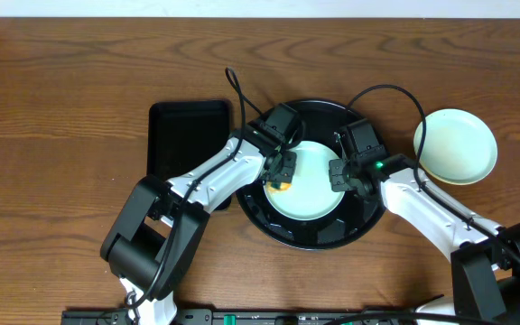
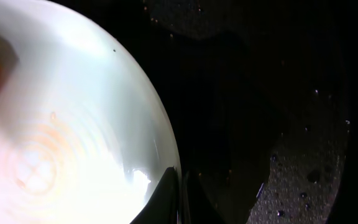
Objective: Clean dirty plates on tray and stack at the side
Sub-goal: 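Scrub the lower blue plate with the sponge while the right gripper holds it, then carry the sponge with the left gripper to the small black tray, then lower the sponge into the black tray and open the left gripper, then grip the lower blue plate's rim with the right gripper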
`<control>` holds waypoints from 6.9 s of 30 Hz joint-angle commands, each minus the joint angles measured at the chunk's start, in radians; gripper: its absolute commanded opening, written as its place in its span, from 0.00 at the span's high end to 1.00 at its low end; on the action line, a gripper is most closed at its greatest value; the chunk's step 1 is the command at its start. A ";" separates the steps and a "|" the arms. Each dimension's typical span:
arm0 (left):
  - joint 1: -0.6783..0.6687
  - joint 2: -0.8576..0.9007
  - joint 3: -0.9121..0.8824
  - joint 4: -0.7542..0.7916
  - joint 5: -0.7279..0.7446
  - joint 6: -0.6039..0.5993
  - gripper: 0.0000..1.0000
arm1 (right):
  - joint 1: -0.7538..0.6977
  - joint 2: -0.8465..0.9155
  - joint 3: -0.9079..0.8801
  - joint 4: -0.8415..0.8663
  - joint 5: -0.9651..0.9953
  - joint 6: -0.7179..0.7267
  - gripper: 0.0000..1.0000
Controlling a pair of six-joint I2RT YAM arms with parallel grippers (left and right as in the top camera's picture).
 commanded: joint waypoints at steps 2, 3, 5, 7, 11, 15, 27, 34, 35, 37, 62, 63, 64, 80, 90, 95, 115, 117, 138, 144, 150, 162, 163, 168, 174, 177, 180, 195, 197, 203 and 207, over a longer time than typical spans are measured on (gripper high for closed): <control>0.021 -0.043 0.004 -0.003 -0.109 -0.005 0.92 | 0.005 0.002 0.002 -0.013 0.027 0.018 0.99; 0.021 -0.060 0.005 -0.003 -0.108 -0.005 0.93 | 0.005 0.002 0.002 -0.015 0.031 0.018 0.99; 0.021 -0.092 0.005 -0.007 -0.108 -0.005 0.92 | 0.005 0.002 0.002 -0.015 0.034 0.018 0.99; 0.021 -0.131 0.005 -0.017 -0.108 -0.005 0.92 | 0.005 0.002 0.002 -0.015 0.034 0.018 0.99; 0.038 -0.208 0.005 -0.044 -0.109 -0.005 0.93 | 0.005 0.002 0.002 -0.015 0.033 0.018 0.99; 0.095 -0.259 0.005 -0.068 -0.109 -0.005 0.92 | 0.005 0.002 0.002 -0.015 0.033 0.018 0.99; 0.511 -0.267 0.004 -0.086 0.400 0.093 0.93 | 0.005 0.002 0.002 -0.021 0.033 0.018 0.99; 0.714 -0.158 0.000 -0.086 0.729 0.143 0.93 | 0.005 0.002 0.002 -0.022 0.033 0.018 0.99; 0.731 -0.135 0.000 -0.086 0.765 0.143 0.92 | 0.005 0.002 0.002 -0.022 0.033 0.018 0.99; 0.759 -0.090 0.000 -0.086 0.826 0.145 0.93 | 0.005 0.002 0.002 -0.022 0.033 0.018 0.99; 0.824 0.131 0.000 -0.143 0.507 0.145 0.93 | 0.005 0.002 0.002 -0.022 0.033 0.018 0.99; 0.824 0.129 0.000 -0.143 0.508 0.145 0.93 | 0.005 0.002 0.002 -0.022 0.033 0.018 0.99; 0.824 0.128 0.000 -0.143 0.508 0.145 0.92 | 0.005 0.002 0.002 -0.022 0.033 0.018 0.99; 0.772 -0.034 0.002 -0.143 0.315 0.141 0.92 | 0.005 0.002 0.002 -0.022 0.034 0.018 0.99; 0.676 -0.212 -0.002 -0.181 -0.045 0.141 0.92 | 0.005 0.002 0.002 -0.021 0.034 0.018 0.99; 0.610 -0.151 -0.031 -0.173 -0.061 0.141 0.92 | 0.005 0.002 0.002 -0.022 0.034 0.018 0.99; 0.454 -0.005 -0.031 -0.166 0.110 0.280 0.92 | 0.005 0.002 0.002 -0.022 0.033 0.018 0.99; 0.457 -0.019 -0.031 -0.169 0.105 0.280 0.93 | 0.005 0.002 0.002 -0.022 0.033 0.018 0.99; 0.650 -0.108 -0.038 -0.139 0.540 0.250 0.93 | 0.005 0.002 0.002 -0.022 0.033 0.018 0.99; 0.650 -0.002 -0.038 -0.135 0.546 0.254 0.93 | 0.005 0.002 0.002 -0.022 0.034 0.018 0.99; 0.688 0.055 -0.038 -0.128 0.429 0.253 0.92 | 0.005 0.002 0.002 -0.023 0.033 0.018 0.99; 0.714 0.051 -0.038 -0.139 0.329 0.170 0.93 | 0.005 0.002 0.002 -0.026 0.034 0.017 0.99; 0.705 0.046 -0.038 -0.139 0.330 0.185 0.93 | 0.005 0.002 0.002 -0.026 0.034 0.017 0.99; 0.660 -0.028 -0.037 -0.143 0.290 0.211 0.93 | 0.005 0.002 0.002 -0.025 0.034 0.017 0.99; 0.613 -0.149 -0.038 -0.178 0.084 0.212 0.76 | 0.005 0.002 0.002 -0.025 0.060 0.017 0.99; 0.599 -0.159 -0.038 -0.194 0.071 0.212 0.55 | 0.005 0.002 0.002 -0.018 0.060 0.017 0.99; 0.598 -0.156 -0.038 -0.219 0.070 0.212 0.36 | 0.005 0.002 0.002 -0.014 0.060 0.017 0.99; 0.581 -0.156 -0.038 -0.271 0.075 0.211 0.31 | 0.005 0.002 0.002 0.023 0.058 0.018 0.99; 0.568 -0.156 -0.038 -0.275 0.075 0.211 0.31 | 0.006 0.003 0.002 0.024 0.051 0.018 0.99; 0.526 -0.156 -0.038 -0.273 0.074 0.212 0.31 | 0.006 0.011 -0.001 0.019 0.051 0.018 0.99; 0.516 -0.156 -0.038 -0.275 0.074 0.211 0.31 | 0.006 0.012 -0.017 0.018 0.052 0.018 0.96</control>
